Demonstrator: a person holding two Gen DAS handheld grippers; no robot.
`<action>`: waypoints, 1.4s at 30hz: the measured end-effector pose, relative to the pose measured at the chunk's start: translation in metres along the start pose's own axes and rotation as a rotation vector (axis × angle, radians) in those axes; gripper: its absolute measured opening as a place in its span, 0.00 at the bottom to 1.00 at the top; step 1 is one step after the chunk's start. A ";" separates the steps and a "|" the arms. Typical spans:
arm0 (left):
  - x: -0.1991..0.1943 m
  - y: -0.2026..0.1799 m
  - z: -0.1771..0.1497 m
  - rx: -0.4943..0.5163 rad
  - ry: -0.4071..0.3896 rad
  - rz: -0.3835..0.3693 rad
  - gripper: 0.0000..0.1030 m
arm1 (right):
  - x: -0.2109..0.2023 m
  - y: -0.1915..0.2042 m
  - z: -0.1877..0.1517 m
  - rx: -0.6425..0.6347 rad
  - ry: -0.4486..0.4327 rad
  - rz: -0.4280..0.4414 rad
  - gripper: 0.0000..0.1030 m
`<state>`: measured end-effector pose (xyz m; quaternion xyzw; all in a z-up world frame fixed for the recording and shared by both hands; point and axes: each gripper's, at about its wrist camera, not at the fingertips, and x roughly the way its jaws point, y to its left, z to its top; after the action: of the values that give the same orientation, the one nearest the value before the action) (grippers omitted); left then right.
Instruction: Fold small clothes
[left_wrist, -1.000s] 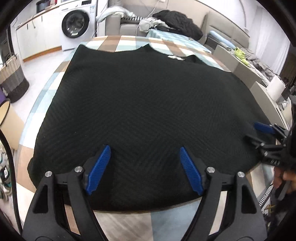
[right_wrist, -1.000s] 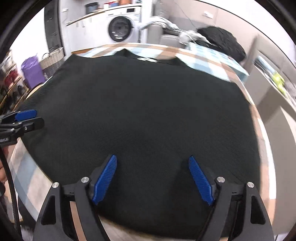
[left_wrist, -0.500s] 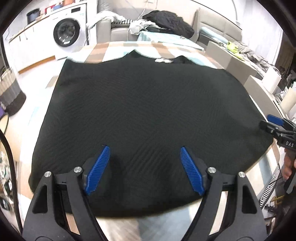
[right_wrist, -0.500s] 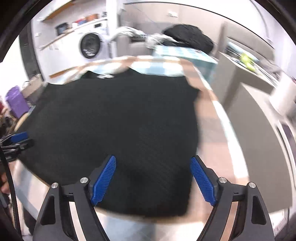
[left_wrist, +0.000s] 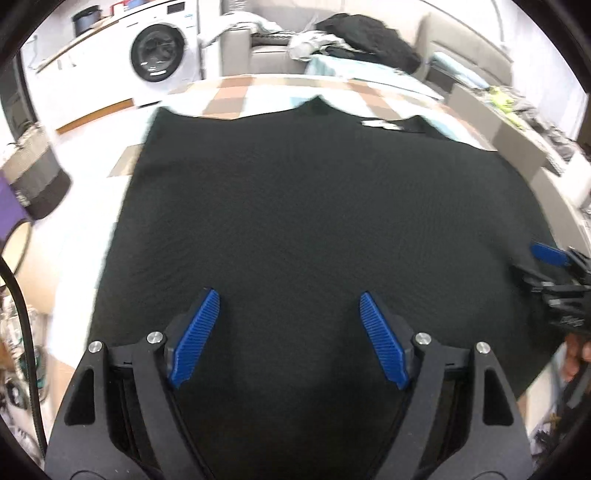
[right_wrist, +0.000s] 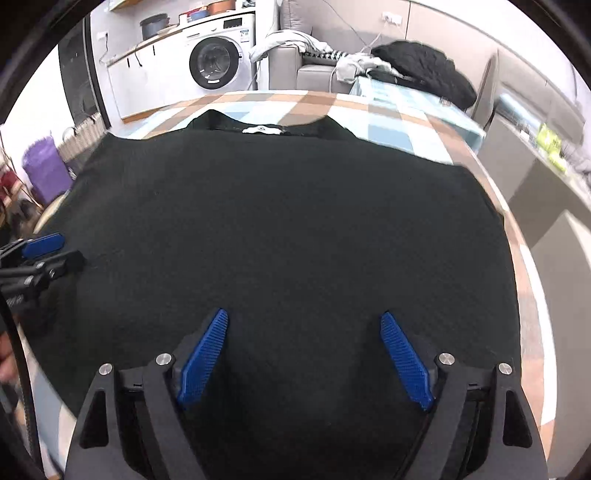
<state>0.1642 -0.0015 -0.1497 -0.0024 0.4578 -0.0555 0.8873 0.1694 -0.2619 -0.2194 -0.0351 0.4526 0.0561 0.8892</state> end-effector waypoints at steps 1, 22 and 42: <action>0.000 0.007 0.000 -0.015 -0.001 0.012 0.74 | -0.003 -0.008 -0.003 0.017 -0.001 0.014 0.83; -0.076 0.062 -0.069 -0.218 -0.061 -0.015 0.74 | -0.057 -0.043 -0.052 0.177 -0.022 -0.022 0.84; -0.089 0.080 -0.113 -0.470 -0.116 -0.008 0.73 | -0.079 0.001 -0.046 0.187 -0.088 0.141 0.84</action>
<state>0.0295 0.0919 -0.1475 -0.2139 0.4066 0.0494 0.8868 0.0863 -0.2712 -0.1832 0.0822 0.4177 0.0775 0.9015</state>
